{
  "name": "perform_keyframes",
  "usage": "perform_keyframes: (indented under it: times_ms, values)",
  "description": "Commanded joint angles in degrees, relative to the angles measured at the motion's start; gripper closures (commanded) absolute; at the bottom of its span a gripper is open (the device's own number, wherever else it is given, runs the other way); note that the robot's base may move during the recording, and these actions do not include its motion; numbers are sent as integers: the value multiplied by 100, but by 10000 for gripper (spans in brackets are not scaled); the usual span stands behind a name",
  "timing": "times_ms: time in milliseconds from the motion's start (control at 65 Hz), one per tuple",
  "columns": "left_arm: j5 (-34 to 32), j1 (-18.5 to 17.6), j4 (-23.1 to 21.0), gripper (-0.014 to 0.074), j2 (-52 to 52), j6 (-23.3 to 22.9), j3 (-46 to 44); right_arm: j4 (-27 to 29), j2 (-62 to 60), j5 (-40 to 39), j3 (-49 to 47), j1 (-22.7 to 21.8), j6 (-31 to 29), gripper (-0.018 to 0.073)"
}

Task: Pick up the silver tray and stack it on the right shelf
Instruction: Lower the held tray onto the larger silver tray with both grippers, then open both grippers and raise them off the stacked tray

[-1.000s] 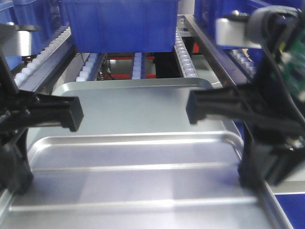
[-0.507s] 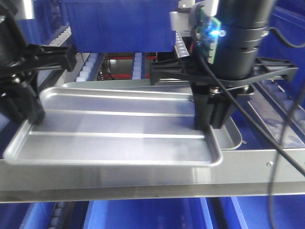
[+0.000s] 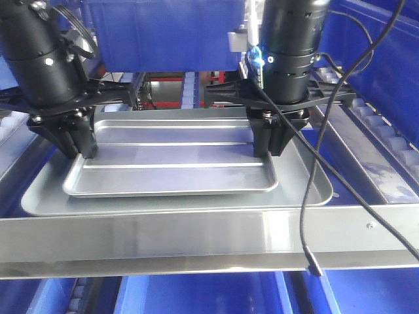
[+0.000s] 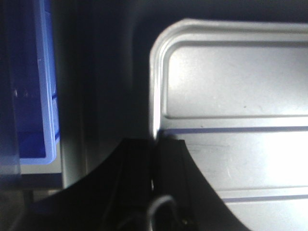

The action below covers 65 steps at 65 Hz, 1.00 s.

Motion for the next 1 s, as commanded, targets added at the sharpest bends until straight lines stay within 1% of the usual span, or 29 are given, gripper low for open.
perform_keyframes:
  times_ms: [0,169,738,984]
  values:
    - [-353,-59,-287,696,-240,126,-235,201,-253,-575,-323,-24,-82,491]
    - [-353,-59,-274,696,-240,126,-235,201,-230,-642,-323,-58,-82,491]
    - [-432,-59,-304,696,-240,126,-235,201,-203,-515,-337,-58,-82,490]
    - [-493,-59,-152,694,-240,126,-235,206,-203,-459,-441,-58,-82,485]
